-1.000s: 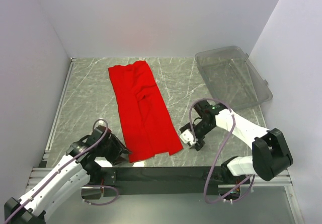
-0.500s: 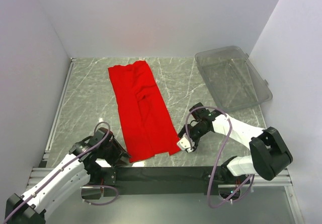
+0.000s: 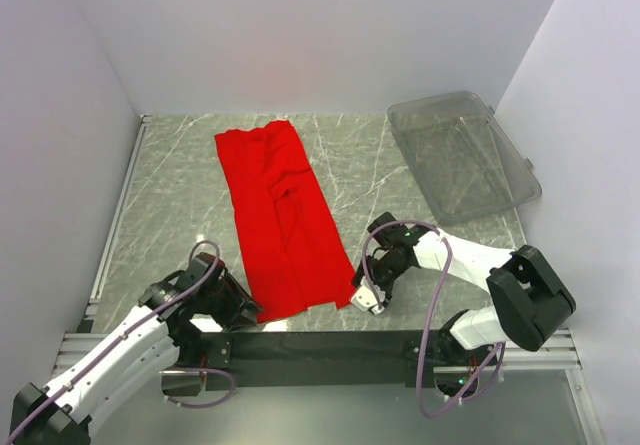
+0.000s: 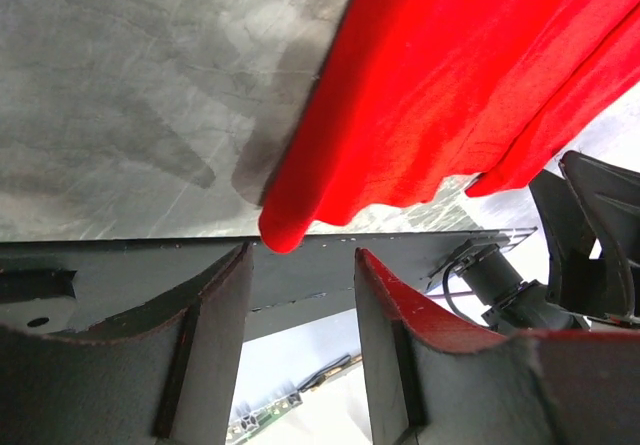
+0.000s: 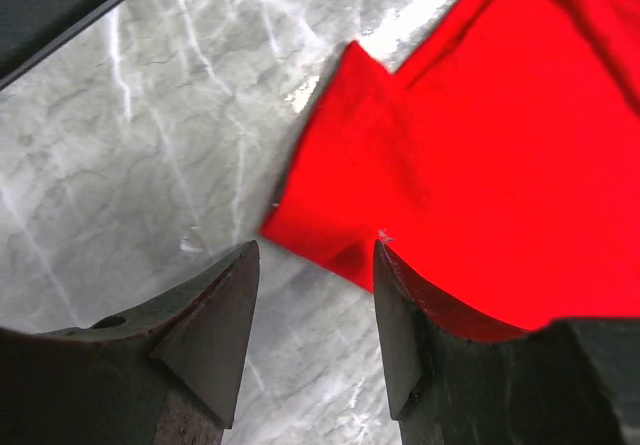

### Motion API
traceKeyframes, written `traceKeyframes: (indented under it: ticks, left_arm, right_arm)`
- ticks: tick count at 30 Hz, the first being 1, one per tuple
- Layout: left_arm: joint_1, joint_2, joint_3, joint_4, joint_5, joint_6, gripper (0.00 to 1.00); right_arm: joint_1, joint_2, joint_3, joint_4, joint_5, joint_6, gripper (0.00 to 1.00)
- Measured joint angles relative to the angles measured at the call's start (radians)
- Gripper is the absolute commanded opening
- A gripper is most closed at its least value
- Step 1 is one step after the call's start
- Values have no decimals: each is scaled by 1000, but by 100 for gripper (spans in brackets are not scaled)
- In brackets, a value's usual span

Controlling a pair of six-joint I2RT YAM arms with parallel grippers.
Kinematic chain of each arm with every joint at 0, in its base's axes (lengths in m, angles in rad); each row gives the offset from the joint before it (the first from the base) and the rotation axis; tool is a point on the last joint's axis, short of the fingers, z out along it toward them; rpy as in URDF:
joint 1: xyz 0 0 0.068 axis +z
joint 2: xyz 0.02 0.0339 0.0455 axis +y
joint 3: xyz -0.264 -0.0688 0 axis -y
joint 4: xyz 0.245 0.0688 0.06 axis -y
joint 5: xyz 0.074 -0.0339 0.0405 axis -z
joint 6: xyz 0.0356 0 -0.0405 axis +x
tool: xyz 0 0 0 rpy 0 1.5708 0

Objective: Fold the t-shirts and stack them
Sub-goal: Fold the tshirt

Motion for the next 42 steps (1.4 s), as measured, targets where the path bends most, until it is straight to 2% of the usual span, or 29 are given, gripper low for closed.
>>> traceKeyframes:
  ticks: [7,19,23,26,33,42]
  left_arm:
    - [0,-1,-50,21,18,-7,49]
    - [0,173,-49,127,58,12,46]
    - [0,200,-37,142,58,28,50]
    - [0,195,-27,140,47,36,52]
    - [0,174,-28,142,27,35,50]
    - [0,148,-35,145,22,30,49]
  right_arm:
    - [28,6,-11,-4,17,-11,52]
    - [69,26,-16,43,-10,-15,50]
    - [72,26,-16,50,-16,-13,58]
    - [77,22,-14,57,-21,3,60]
    - [144,19,-16,79,-16,105,60]
    - [216,35,-22,216,18,325,54]
